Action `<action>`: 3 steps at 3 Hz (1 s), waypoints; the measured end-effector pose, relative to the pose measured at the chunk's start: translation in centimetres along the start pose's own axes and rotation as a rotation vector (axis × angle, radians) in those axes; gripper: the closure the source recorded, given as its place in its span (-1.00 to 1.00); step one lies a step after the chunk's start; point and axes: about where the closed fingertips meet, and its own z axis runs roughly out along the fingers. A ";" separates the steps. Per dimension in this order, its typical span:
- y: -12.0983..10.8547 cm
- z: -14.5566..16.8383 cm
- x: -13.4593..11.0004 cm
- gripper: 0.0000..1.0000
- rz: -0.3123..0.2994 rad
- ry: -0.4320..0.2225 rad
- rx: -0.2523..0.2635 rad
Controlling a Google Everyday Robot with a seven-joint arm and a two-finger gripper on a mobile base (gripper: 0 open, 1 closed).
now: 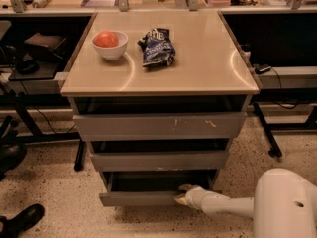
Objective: Open bottom drawer
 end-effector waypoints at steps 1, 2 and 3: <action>0.0 0.0 0.0 1.00 0.000 0.000 0.000; 1.2 -0.1 0.3 1.00 -0.020 -0.009 -0.003; 1.6 -0.5 0.2 1.00 -0.022 -0.012 -0.005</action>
Offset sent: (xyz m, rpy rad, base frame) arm -0.0257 0.0090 -0.0068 -0.0099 -0.0320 0.0391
